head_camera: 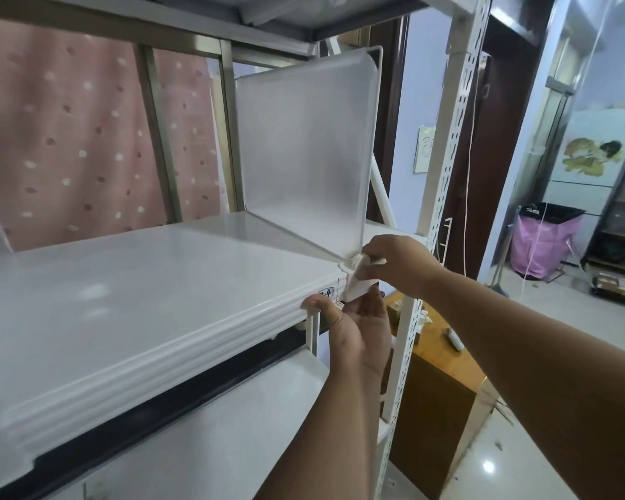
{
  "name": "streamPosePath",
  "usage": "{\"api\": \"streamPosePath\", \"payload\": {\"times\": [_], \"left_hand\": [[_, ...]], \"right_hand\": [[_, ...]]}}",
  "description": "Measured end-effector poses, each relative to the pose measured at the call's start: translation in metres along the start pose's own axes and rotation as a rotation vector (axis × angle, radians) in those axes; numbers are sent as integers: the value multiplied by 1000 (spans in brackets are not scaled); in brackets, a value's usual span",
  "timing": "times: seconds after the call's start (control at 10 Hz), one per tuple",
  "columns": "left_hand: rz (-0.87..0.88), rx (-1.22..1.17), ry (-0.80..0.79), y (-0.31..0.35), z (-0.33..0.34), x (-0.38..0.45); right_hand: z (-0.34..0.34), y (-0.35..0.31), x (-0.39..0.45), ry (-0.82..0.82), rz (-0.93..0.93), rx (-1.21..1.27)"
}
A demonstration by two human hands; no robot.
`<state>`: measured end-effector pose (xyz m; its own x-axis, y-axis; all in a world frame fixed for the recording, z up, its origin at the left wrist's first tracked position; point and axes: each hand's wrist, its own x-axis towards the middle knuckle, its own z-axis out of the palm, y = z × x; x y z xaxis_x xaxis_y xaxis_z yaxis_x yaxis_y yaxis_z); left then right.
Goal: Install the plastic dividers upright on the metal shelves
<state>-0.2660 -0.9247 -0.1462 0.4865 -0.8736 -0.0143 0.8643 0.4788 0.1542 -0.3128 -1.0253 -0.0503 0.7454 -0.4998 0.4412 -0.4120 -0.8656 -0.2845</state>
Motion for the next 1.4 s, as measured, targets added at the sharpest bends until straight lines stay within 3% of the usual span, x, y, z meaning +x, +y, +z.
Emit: {"api": "streamPosePath", "payload": {"times": [0.4, 0.7, 1.0, 1.3, 1.4], "left_hand": [[14, -33, 97, 3, 9, 0], [29, -95, 86, 5, -2, -4], [80, 18, 130, 13, -7, -7], [10, 724, 282, 46, -28, -66], [-34, 942, 243, 70, -32, -89]], "right_hand": [[10, -3, -2, 96, 73, 32], [11, -13, -5, 52, 119, 12], [9, -19, -9, -4, 156, 35], [19, -32, -33, 10, 245, 149], [26, -43, -46, 75, 221, 133]]}}
